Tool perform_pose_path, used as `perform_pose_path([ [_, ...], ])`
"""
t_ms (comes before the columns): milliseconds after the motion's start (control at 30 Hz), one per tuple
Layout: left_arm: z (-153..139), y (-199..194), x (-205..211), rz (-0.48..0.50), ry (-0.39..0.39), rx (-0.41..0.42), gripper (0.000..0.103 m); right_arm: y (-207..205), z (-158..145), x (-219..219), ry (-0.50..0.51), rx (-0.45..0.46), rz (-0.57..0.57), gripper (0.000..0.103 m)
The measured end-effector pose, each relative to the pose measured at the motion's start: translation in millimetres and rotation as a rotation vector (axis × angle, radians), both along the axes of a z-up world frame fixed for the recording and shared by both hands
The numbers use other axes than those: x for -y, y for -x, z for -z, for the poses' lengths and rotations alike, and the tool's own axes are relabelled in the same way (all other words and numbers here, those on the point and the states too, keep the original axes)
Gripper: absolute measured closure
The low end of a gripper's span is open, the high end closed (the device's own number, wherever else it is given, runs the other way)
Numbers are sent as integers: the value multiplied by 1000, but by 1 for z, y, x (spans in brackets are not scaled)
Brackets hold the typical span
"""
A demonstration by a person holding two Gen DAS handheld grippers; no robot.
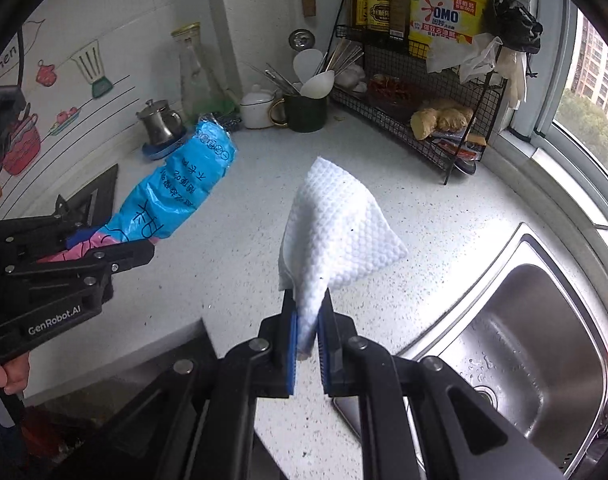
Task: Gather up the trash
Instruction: 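Carry the glove bag and white cloth down toward the red bin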
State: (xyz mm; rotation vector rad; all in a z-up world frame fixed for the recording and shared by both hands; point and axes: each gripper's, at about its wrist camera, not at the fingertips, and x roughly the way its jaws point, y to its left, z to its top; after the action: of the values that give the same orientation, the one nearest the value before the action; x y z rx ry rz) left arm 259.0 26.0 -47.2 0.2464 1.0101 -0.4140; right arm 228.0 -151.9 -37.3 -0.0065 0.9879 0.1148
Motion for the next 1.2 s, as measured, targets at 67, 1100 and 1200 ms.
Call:
perform_pose_path([
  [67,-1,19,-4,-17,-4,-3,77,16,-1,-3,-6,-6,-20,95],
  [1100,150,174,-104,69,-42,-286,77,181,112,-104,-33,-243,32,95],
  [1200,183,176,-101,73,-51,-313,77,185,144,-101,-40,-285,47,95],
])
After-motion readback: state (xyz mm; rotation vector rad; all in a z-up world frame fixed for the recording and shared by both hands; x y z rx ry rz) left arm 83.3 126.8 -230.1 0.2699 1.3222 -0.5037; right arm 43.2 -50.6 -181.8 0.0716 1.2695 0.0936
